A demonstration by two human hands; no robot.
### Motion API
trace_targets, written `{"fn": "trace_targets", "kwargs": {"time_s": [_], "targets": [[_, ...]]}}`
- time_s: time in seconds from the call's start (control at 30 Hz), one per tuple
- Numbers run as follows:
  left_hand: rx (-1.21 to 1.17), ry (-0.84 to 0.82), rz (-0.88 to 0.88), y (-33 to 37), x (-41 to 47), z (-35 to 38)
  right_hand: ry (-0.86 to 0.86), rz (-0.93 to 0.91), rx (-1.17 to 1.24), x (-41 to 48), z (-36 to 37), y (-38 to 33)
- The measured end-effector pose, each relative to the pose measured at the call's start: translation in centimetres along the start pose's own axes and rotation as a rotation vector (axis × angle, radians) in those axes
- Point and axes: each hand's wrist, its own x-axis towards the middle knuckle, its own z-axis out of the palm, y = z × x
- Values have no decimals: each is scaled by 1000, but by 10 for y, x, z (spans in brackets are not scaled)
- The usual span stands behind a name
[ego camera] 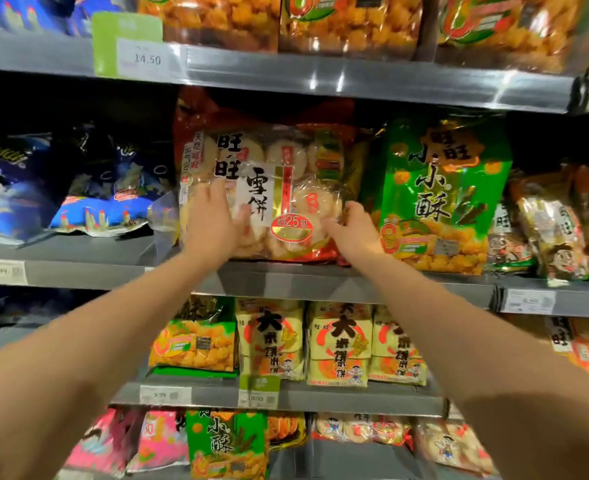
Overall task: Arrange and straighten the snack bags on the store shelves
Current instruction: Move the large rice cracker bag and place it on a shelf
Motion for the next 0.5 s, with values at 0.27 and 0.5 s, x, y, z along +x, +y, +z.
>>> {"fn": "trace_targets", "kwargs": {"time_s": [0.27,0.5], "targets": [[-37,-24,-199,-54,25,7,-123,132,23,29,19,-1],[-91,-107,-306,-59,21,20,-51,148,-45,31,27,2]]}}
